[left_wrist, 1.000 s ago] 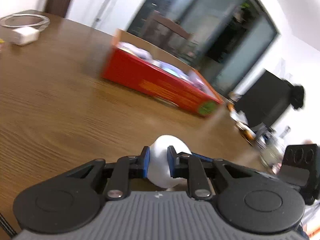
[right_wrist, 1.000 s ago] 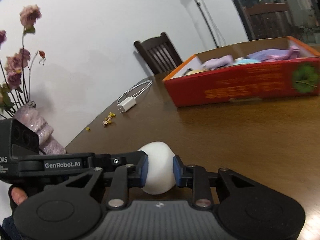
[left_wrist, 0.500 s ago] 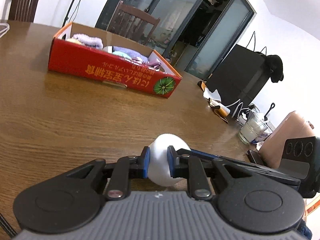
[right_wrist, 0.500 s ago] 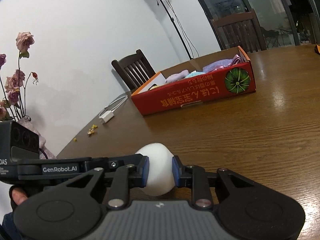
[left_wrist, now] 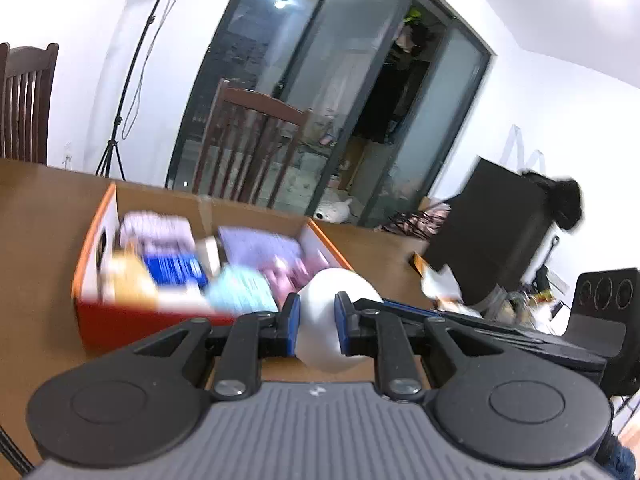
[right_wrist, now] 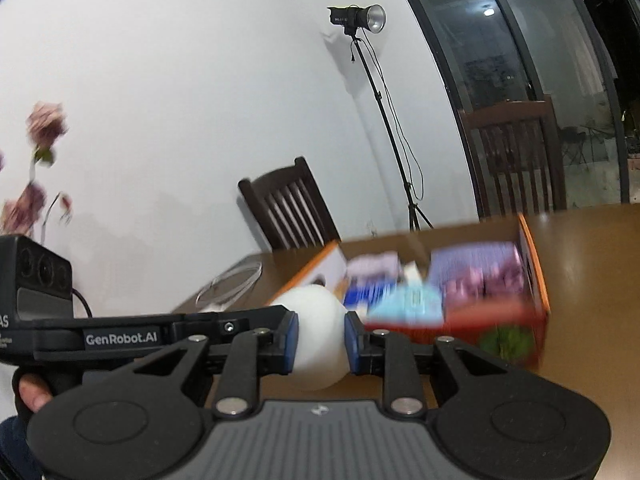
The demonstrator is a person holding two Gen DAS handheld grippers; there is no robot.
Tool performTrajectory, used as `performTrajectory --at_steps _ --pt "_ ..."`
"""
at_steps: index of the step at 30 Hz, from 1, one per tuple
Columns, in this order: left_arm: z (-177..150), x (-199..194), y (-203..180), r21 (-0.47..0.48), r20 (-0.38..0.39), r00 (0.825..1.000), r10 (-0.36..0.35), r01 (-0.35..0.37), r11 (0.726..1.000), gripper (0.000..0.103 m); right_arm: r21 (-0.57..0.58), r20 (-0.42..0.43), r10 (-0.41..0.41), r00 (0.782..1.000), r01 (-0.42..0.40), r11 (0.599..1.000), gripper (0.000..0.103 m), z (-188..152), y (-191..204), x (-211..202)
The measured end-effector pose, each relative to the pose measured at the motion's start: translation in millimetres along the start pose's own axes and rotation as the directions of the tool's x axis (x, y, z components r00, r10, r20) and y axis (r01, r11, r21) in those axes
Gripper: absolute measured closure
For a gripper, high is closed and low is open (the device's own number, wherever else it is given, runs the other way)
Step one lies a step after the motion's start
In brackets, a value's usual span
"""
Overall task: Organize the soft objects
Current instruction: 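Carry the white cylinder sponge into the box and open the right tool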
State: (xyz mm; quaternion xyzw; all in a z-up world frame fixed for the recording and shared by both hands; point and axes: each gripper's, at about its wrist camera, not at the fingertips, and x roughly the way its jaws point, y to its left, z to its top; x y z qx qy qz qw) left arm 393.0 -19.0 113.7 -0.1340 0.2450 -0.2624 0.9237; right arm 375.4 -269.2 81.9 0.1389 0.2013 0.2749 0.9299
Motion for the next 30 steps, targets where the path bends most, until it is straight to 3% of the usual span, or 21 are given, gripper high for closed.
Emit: performTrajectory --at_steps 5,9,11,12,13,15,16,17,19,21,23,25,26,30 --pt "62 78 51 -0.101 -0.079 0.997 0.000 -0.008 0.995 0.084 0.025 -0.034 -0.036 0.999 0.036 0.999 0.079 55 -37 81" --pt "78 145 86 -0.125 -0.162 0.984 0.076 -0.097 0.987 0.086 0.017 -0.100 -0.107 0.989 0.109 0.994 0.079 73 -67 149" --pt "73 173 101 -0.130 -0.217 0.966 0.137 -0.168 0.977 0.086 0.032 -0.156 -0.146 0.977 0.153 0.988 0.079 70 -84 185" --pt "68 187 108 -0.122 -0.257 0.950 0.177 -0.214 0.969 0.084 0.045 -0.177 -0.163 0.971 0.173 0.984 0.077 66 -92 198" --pt "64 195 112 -0.111 -0.281 0.937 0.207 -0.247 0.963 0.074 0.055 -0.195 -0.192 0.962 0.206 0.977 0.074 59 -102 213" --pt "58 199 116 -0.099 -0.276 0.937 0.213 -0.248 0.964 0.069 0.163 -0.282 -0.174 0.943 0.226 0.960 0.073 57 -122 226" --pt "59 196 115 -0.095 -0.268 0.941 0.208 -0.240 0.966 0.068 0.198 -0.285 -0.159 0.945 0.220 0.955 0.071 58 -127 225" --pt "60 194 114 -0.081 -0.258 0.940 0.224 -0.252 0.964 0.068 0.197 -0.288 -0.155 0.945 0.217 0.956 0.070 57 -127 225" --pt "58 195 114 -0.058 -0.265 0.920 0.288 -0.313 0.948 0.067 0.174 -0.352 -0.138 0.926 0.209 0.962 0.072 53 -126 233" --pt "58 193 121 -0.115 -0.273 0.917 0.291 -0.331 0.936 0.066 0.115 -0.377 -0.137 0.916 0.193 0.974 0.074 51 -117 237" --pt "59 187 125 -0.151 -0.256 0.925 0.280 -0.324 0.934 0.051 0.064 -0.391 -0.144 0.909 0.183 0.981 0.074 51 -109 241" --pt "61 186 117 -0.110 -0.265 0.916 0.300 -0.338 0.935 0.049 0.059 -0.391 -0.135 0.910 0.172 0.983 0.071 53 -108 244" --pt "63 183 112 -0.082 -0.248 0.912 0.326 -0.355 0.931 0.048 0.074 -0.389 -0.141 0.910 0.184 0.980 0.058 53 -110 244" --pt "79 163 98 -0.034 -0.235 0.904 0.358 -0.376 0.926 0.047 0.041 -0.367 -0.211 0.906 0.243 0.969 0.044 57 -101 231"
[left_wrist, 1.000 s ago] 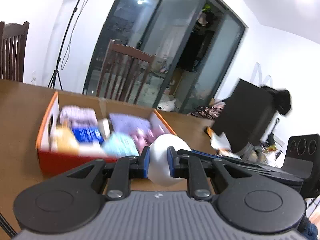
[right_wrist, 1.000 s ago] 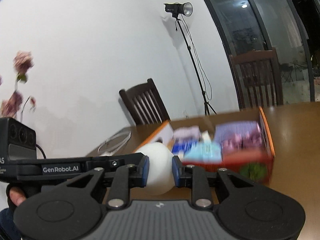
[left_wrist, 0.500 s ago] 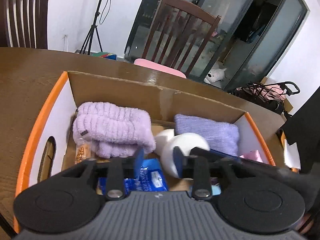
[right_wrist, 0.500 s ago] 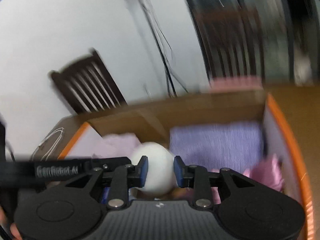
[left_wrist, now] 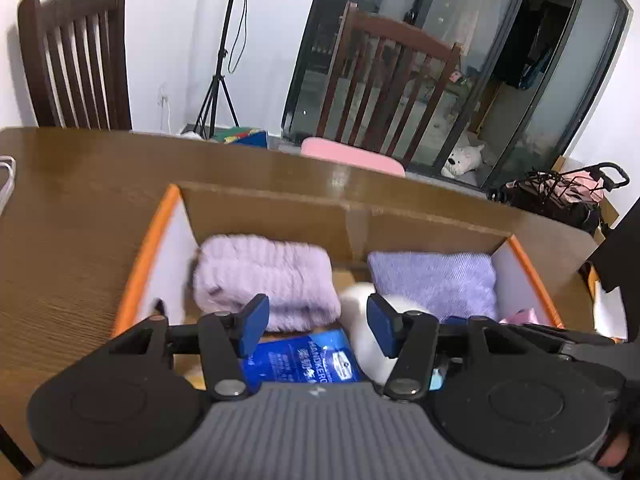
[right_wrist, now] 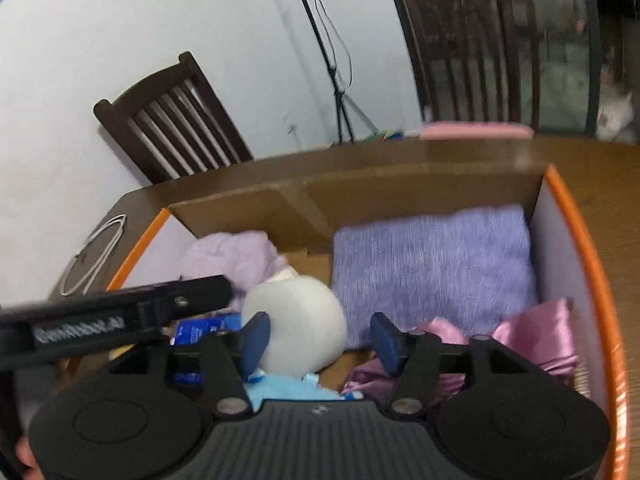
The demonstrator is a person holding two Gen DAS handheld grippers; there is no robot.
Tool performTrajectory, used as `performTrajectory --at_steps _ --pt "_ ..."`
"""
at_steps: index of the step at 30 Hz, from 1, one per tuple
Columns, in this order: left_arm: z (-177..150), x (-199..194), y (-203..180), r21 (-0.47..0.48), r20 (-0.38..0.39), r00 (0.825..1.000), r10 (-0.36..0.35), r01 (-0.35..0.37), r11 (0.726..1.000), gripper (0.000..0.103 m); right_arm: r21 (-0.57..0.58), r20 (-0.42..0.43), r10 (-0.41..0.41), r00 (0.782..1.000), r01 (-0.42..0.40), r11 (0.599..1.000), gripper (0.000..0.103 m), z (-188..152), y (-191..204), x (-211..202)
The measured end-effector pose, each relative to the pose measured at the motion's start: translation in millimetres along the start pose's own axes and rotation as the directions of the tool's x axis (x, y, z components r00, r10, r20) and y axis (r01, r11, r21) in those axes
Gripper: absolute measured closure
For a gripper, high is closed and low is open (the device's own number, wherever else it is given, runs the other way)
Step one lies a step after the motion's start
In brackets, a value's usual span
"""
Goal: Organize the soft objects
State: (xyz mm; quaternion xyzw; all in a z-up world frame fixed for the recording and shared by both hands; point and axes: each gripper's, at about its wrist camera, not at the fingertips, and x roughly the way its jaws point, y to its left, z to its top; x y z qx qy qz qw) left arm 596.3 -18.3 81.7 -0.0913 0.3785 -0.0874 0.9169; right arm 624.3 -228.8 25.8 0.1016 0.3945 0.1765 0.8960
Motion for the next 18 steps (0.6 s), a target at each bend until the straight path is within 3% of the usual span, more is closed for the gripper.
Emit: performTrajectory --at_steps 3,6,9,11,14,18 --pt "4 -35 -3 0.056 0.041 0.999 0.018 -0.020 0.998 0.043 -0.003 0.064 -0.034 0.997 0.034 0.999 0.037 3 6 -31" --pt "3 -73 -7 0.086 0.105 0.993 0.048 -0.057 0.995 0.032 -0.035 0.125 -0.046 0.991 0.051 0.998 0.031 5 9 -72" --pt "-3 -106 -10 0.110 0.160 0.985 0.062 -0.080 0.991 0.026 -0.062 0.186 -0.122 0.975 0.135 0.989 0.029 6 6 -114" --pt "-10 -127 -14 0.128 0.206 0.976 0.066 -0.094 0.987 0.017 -0.062 0.226 -0.148 0.963 0.166 0.984 0.024 4 4 -141" --pt "-30 -154 -20 0.157 0.300 0.952 0.066 -0.118 0.981 0.005 -0.066 0.302 -0.172 0.938 0.201 0.977 0.014 -7 6 -177" --pt "-59 -177 -27 0.192 0.396 0.913 0.101 -0.190 0.963 0.004 -0.136 0.395 -0.180 0.901 0.251 0.958 0.010 -36 19 -204"
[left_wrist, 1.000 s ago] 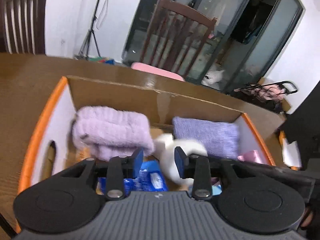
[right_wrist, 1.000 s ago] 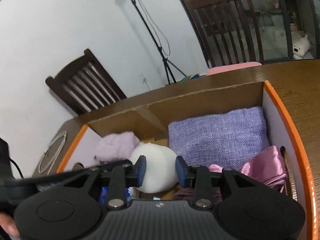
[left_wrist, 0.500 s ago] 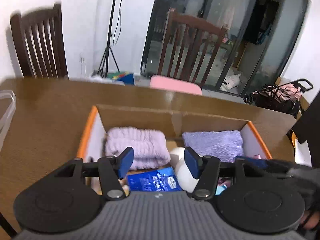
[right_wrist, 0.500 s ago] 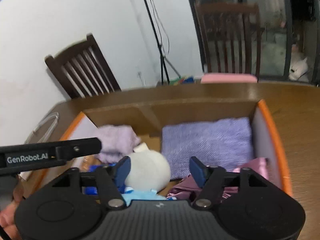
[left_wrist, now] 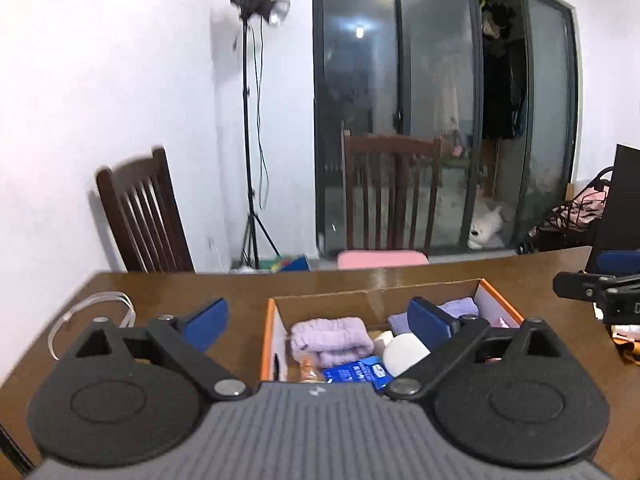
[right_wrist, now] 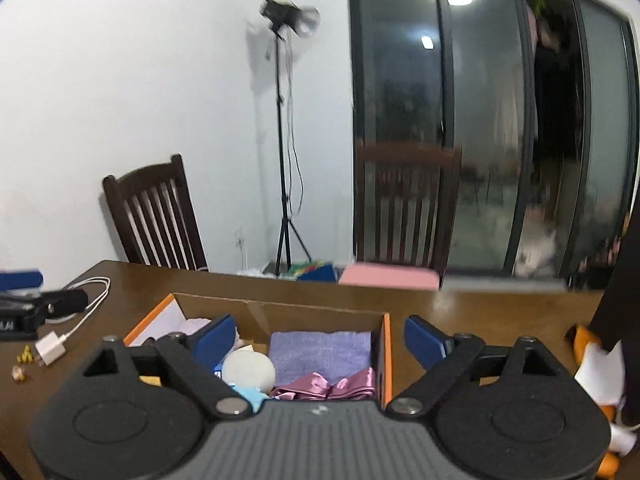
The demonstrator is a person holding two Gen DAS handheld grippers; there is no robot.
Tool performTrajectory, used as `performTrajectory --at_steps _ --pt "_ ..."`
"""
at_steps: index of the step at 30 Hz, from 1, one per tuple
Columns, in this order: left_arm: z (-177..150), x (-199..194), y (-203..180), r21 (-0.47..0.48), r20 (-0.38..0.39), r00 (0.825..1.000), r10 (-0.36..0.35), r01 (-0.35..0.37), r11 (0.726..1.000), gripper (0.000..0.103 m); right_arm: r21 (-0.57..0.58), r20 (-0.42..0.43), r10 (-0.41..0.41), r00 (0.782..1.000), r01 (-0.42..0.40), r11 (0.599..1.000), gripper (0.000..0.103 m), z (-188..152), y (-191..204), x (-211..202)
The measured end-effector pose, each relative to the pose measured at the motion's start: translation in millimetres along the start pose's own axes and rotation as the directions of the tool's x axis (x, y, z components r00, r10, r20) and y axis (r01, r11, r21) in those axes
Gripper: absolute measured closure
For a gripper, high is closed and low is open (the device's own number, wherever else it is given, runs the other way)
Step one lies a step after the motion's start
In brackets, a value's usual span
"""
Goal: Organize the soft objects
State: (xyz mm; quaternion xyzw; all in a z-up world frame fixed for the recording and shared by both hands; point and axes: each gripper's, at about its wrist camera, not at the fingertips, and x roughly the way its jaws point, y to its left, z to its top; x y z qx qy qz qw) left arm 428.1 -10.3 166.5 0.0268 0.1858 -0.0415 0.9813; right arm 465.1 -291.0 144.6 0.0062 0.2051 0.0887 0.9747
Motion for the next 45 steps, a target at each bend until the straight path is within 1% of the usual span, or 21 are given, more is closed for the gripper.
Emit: performTrajectory --at_steps 2,3,4,5,7,10,14,17,20,23,25,27,29,32,35,36,37,40,41,43,45 --pt "-7 -16 1 0.002 0.066 0.998 0.014 -0.015 1.000 0.001 -0.030 0.053 -0.002 0.999 0.003 1.000 0.004 -8 7 -17" --pt "-12 -24 1 -0.001 0.112 0.993 0.031 -0.031 1.000 0.001 -0.039 0.082 -0.003 0.997 0.007 0.999 0.003 -11 8 -26" --pt "-16 -30 0 -0.006 0.138 0.990 0.041 -0.041 0.999 0.000 -0.046 0.119 -0.007 0.993 0.012 0.999 0.000 -16 11 -35" --pt "-19 -37 0 -0.006 0.152 0.987 0.047 -0.047 0.999 0.000 -0.047 0.162 -0.011 0.987 0.018 0.999 0.000 -21 13 -44" --pt "-25 -46 -1 -0.014 0.158 0.986 0.061 -0.059 0.998 0.000 -0.028 0.208 -0.015 0.978 0.022 0.999 0.000 -29 15 -58" --pt "-33 -58 0 -0.036 0.177 0.981 0.079 -0.074 0.997 0.000 0.016 0.227 -0.027 0.973 0.024 1.000 0.000 -44 15 -69" --pt "-46 -72 -3 -0.035 0.196 0.976 0.093 -0.088 0.996 0.000 0.014 0.242 -0.058 0.969 0.056 0.998 0.000 -68 16 -83" --pt "-58 -88 -5 -0.024 0.222 0.971 0.086 -0.083 0.996 0.000 0.018 0.256 -0.071 0.964 0.069 0.997 0.000 -84 19 -98" --pt "-72 -110 -7 -0.023 0.241 0.967 0.077 -0.073 0.997 0.000 0.015 0.267 -0.081 0.960 0.080 0.997 0.000 -98 23 -116" --pt "-92 -138 -11 -0.015 0.235 0.970 0.061 -0.059 0.998 0.000 0.010 0.272 -0.073 0.959 0.073 0.997 0.000 -119 27 -141" --pt "-109 -160 -14 -0.005 0.235 0.970 0.060 -0.061 0.998 0.000 0.020 0.271 -0.062 0.960 0.059 0.998 0.000 -134 31 -157" --pt "-128 -184 -16 -0.005 0.251 0.966 0.055 -0.056 0.998 0.000 0.042 0.265 -0.029 0.964 0.019 0.999 0.000 -153 33 -173" --pt "-150 -208 -15 -0.029 0.282 0.958 0.058 -0.052 0.998 0.000 0.064 0.257 -0.018 0.966 0.001 0.998 0.000 -171 37 -189" --pt "-185 -238 -12 -0.055 0.291 0.955 0.050 -0.035 0.998 0.000 0.052 0.247 -0.006 0.969 -0.007 0.999 0.000 -195 46 -219" --pt "-218 -266 -14 -0.046 0.324 0.942 0.084 -0.073 0.996 0.000 0.006 0.275 0.060 0.960 -0.064 0.998 0.000 -225 54 -248" --pt "-226 -273 -13 -0.045 0.332 0.938 0.097 -0.086 0.995 0.000 -0.006 0.270 0.061 0.961 -0.062 0.998 0.000 -235 58 -255" --pt "-235 -282 -13 -0.047 0.329 0.939 0.101 -0.090 0.995 0.000 -0.009 0.263 0.051 0.963 -0.050 0.999 0.000 -248 62 -263" --pt "-245 -295 -8 -0.036 0.286 0.956 0.059 -0.051 0.998 0.000 -0.001 0.245 0.063 0.967 -0.065 0.998 0.000 -276 71 -286" --pt "-249 -299 -7 -0.025 0.284 0.958 0.049 -0.043 0.999 0.000 0.006 0.232 0.073 0.970 -0.077 0.997 0.000 -283 73 -293" --pt "-255 -306 -10 0.000 0.298 0.953 0.060 -0.063 0.998 0.000 0.012 0.234 0.082 0.969 -0.087 0.996 0.000 -293 78 -309" --pt "-258 -309 -13 0.017 0.304 0.950 0.070 -0.079 0.997 0.000 -0.004 0.244 0.071 0.967 -0.072 0.997 0.000 -299 82 -320"
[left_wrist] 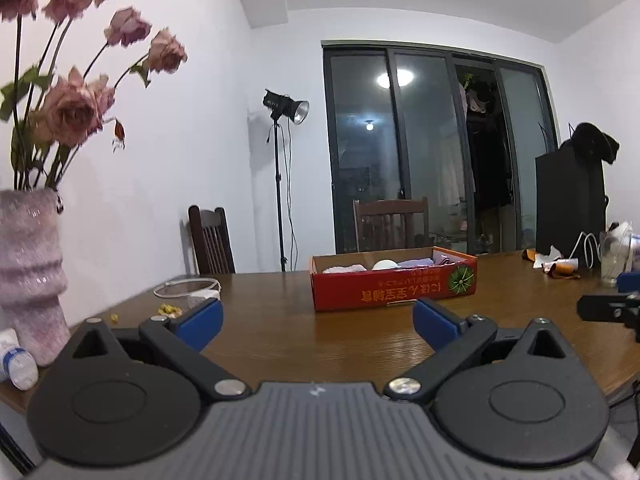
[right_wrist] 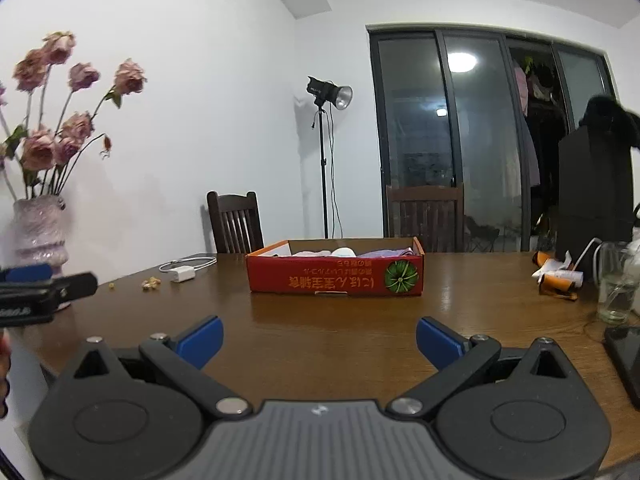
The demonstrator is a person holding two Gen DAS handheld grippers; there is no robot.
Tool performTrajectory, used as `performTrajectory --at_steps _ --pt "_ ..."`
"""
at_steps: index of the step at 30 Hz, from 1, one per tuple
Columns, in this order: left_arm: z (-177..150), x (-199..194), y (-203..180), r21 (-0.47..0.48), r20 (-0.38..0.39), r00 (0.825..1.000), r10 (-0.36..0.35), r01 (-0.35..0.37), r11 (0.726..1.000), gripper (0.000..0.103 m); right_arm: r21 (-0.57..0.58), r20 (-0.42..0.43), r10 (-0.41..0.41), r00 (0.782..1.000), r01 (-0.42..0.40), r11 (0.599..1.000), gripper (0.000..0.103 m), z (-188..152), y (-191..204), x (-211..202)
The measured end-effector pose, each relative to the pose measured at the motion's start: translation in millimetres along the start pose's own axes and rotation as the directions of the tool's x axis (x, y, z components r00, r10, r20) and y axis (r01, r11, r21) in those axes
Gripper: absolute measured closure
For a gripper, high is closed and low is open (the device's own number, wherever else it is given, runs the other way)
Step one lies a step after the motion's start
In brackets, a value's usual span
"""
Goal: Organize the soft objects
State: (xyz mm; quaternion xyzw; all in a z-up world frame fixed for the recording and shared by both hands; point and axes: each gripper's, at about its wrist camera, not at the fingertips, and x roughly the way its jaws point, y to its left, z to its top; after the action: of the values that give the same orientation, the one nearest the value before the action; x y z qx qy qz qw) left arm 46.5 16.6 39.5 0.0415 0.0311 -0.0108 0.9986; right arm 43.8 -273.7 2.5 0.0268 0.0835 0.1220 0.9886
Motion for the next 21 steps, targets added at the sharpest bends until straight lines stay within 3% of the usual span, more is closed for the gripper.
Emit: performTrajectory --at_steps 21 --pt "-5 3 -5 -0.010 -0.018 1.000 -0.013 0.013 1.000 0.000 0.036 -0.006 -0.076 0.997 0.076 0.996 0.000 1 -3 8"
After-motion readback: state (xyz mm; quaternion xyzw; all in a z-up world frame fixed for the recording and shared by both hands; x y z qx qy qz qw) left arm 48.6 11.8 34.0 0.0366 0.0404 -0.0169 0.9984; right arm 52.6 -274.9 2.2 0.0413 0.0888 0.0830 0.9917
